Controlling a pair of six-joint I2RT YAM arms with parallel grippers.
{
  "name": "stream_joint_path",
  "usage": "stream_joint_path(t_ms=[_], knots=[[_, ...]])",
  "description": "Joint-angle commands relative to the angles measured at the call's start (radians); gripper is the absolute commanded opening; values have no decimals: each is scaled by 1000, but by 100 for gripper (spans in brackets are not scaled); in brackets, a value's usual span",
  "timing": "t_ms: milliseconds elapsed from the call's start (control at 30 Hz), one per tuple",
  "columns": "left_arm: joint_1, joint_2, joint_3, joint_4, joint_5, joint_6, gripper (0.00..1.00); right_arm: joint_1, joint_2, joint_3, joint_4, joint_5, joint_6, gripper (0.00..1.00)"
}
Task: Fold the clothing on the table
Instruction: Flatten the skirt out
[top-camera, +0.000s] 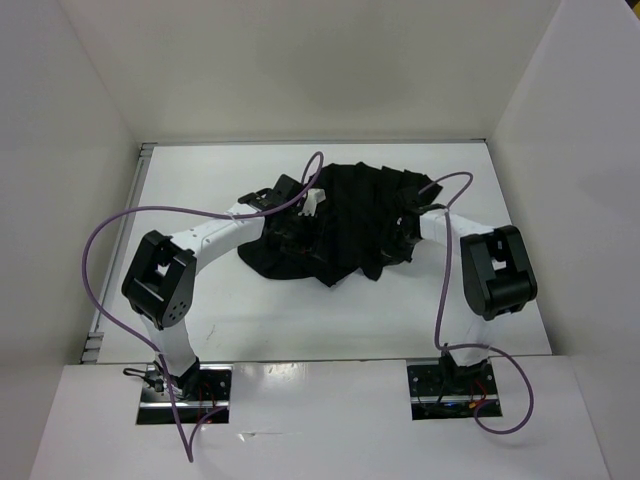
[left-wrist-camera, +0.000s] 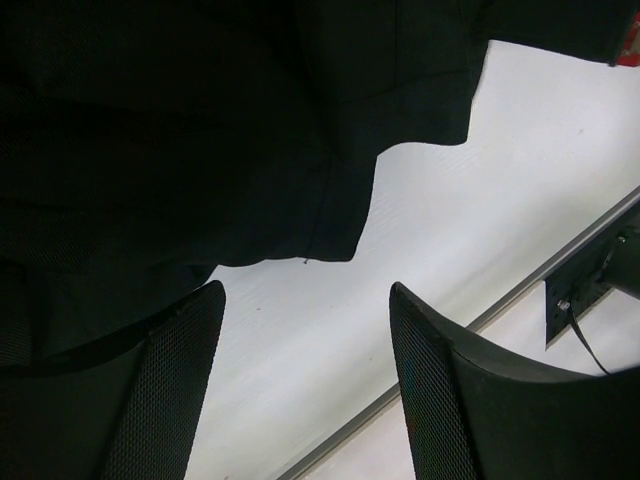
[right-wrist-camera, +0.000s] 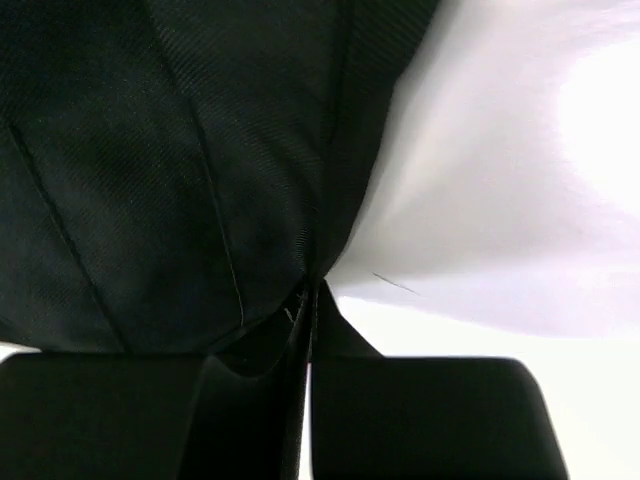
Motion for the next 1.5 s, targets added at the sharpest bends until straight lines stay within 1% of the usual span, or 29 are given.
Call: stream_joint_path(t_ms=[0,33,67,100,133,167,200,233,300,333,400,433,467,633,733,767,833,900,1000,1067,1100,1133,1167,1200,1233,1300,1333,1400,1467], knots=[[3,-26,-1,6,-18,10,74,15,-131,80,-130,245,12,0],[13,-26,-1,6,-32,10,74,15,-174,160,-172,295,1,0],[22,-37,-11,6,-32,10,74,15,-255,207,-236,372,-17,0],[22,-37,-11,6,-32,10,74,15,-288,260,-237,395,-29,0],[36,-37,-24,6,-32,10,74,15,-311,317,-284,408,-45,0],[36,-46,-39,15,-32,10,74,15,-326,430,-303,408,-62,0],[47,-46,-39,15,-32,10,74,24,-326,484,-318,396,-89,0],[56,-46,-50,15,-41,10,74,44,-317,573,-338,374,-104,0],[65,-46,-60,15,-50,19,74,84,-288,637,-338,321,-129,0],[75,-46,-61,15,-51,19,74,139,-256,676,-326,249,-150,0],[84,-46,-71,15,-60,28,74,208,-225,707,-269,202,-181,0],[94,-57,-71,15,-69,28,74,270,-187,748,-251,169,-193,0],[95,-57,-80,15,-69,28,74,297,-161,781,-242,155,-203,0],[147,-116,-102,15,-43,37,74,403,26,1029,-277,133,-265,0],[165,-139,-111,24,-31,27,74,415,52,1127,-262,95,-289,0],[174,-150,-125,24,-31,27,75,415,52,1128,-248,95,-289,0],[186,-159,-148,24,-31,27,75,415,-9,1128,-203,128,-298,0],[197,-170,-162,24,-31,27,75,415,-71,1119,-191,188,-298,0],[216,-179,-173,24,-31,27,75,380,-133,1065,-205,230,-298,0],[225,-179,-183,24,-31,27,75,346,-177,966,-206,248,-286,0],[225,-190,-183,24,-31,27,75,334,-232,917,-197,248,-263,0],[225,-190,-183,24,-31,17,75,294,-259,816,-197,236,-249,0],[225,-190,-183,24,-31,17,75,268,-282,763,-197,222,-234,0],[234,-190,-192,24,-31,17,75,238,-302,659,-197,207,-220,0],[234,-190,-192,24,-31,17,75,181,-337,604,-197,193,-194,0],[234,-190,-205,24,-31,8,75,133,-368,492,-197,182,-184,0],[234,-190,-205,24,-22,8,75,116,-377,392,-197,182,-165,0],[234,-190,-214,33,-12,-1,75,84,-377,303,-237,271,-154,0],[234,-181,-223,54,12,-1,76,72,-362,273,-260,369,-139,0]])
